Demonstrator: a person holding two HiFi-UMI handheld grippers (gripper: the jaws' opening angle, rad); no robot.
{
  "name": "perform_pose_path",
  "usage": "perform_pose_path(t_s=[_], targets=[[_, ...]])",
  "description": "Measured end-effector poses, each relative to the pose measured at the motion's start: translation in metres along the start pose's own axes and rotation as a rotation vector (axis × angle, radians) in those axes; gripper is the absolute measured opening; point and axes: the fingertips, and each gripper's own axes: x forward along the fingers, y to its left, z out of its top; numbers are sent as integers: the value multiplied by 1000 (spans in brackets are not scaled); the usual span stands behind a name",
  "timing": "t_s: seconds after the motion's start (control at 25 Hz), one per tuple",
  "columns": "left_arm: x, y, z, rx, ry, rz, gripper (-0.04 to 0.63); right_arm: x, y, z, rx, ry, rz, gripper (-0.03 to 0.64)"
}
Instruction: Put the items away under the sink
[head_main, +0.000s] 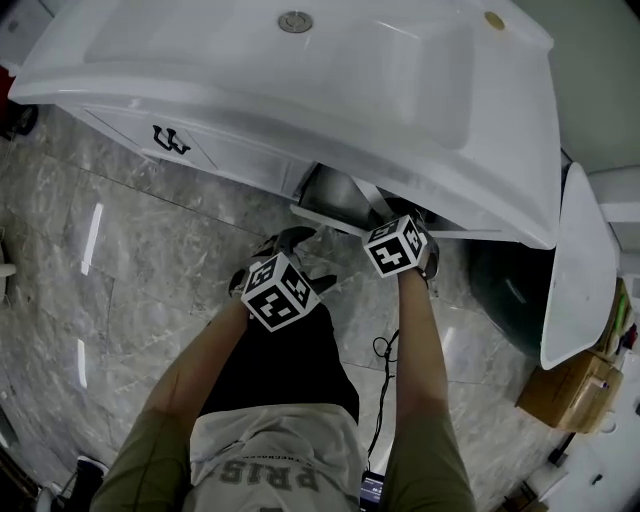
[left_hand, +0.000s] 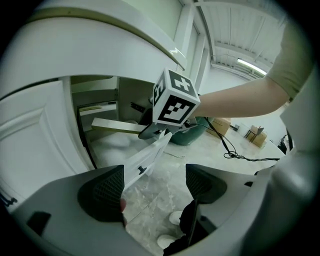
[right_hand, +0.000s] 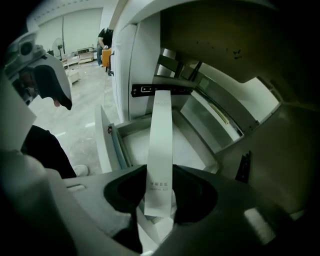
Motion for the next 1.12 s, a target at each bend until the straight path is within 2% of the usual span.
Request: perform_pose_path(t_s=[0.16,0.4,0.72,1.12], targets=[[8,3,-6,18,10,-3,370,16,-2,1,-32,28,4,143],[18,6,-18,8,16,-1,370,35,2,3,-67,60,22,144],[28,10,-22,-11,11,-1,370,53,0,-7,-54,136,73,144],[31,20,-27,-19,19,16,370,67,3,-12,-78,165,102,146]])
